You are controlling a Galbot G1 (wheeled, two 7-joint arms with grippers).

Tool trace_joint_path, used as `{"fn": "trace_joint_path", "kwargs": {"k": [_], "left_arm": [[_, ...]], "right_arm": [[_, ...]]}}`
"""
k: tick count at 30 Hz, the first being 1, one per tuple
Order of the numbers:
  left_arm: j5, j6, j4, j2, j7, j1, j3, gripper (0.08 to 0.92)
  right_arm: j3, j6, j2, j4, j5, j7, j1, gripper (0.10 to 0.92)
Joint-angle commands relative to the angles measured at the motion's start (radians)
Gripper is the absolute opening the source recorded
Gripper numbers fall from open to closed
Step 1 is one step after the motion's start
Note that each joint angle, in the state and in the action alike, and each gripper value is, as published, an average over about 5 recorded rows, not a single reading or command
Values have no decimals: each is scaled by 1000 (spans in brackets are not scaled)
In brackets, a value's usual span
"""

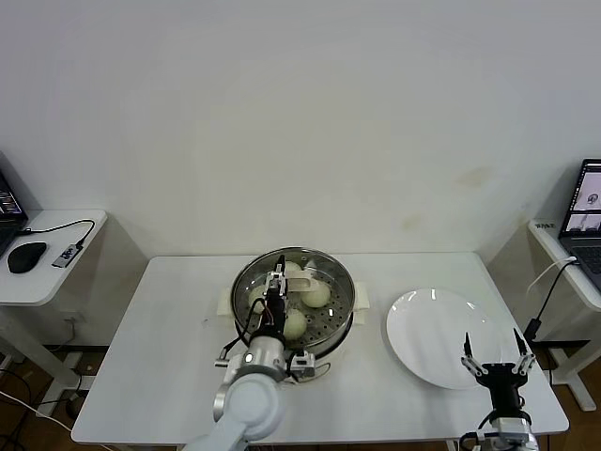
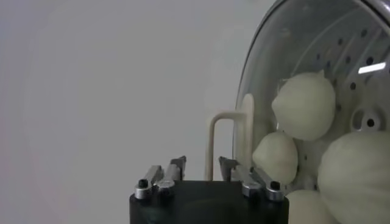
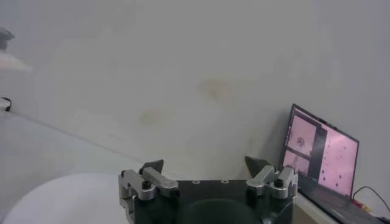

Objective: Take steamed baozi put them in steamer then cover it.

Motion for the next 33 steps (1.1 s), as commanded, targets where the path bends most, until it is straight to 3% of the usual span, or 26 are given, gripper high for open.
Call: {"fn": "trace_joint_path", "kwargs": {"k": [1, 6, 9, 12, 15, 17, 23, 33], "left_arm": [[-98, -37, -290, 102, -73, 212, -63, 627], [-349, -90, -393, 152, -152, 374, -150, 767], [-597, -164, -388, 161, -296, 452, -231, 813], [-934, -389, -301, 151, -462, 516, -346, 821], [-1267, -652, -196, 118, -452, 573, -478, 823], [-1428, -717, -161, 98, -430, 615, -546, 823], [-1675, -702, -147, 88, -436, 721, -608, 823], [-1659, -744, -111, 28, -489, 811, -630, 823]], "right_arm": [[-1, -2, 1, -7, 1, -1, 5, 823], [-13, 3, -5, -13, 19, -3, 0, 823], [-32, 7, -19, -8, 63, -8, -12, 823], [-62, 7, -49, 2, 126, -18, -32, 823], [-96, 15, -94, 19, 188, -27, -67, 823], [-118, 32, -126, 37, 227, -34, -102, 823], [-169, 62, -189, 94, 340, -57, -218, 823], [-169, 70, -206, 110, 370, -71, -276, 823]]}}
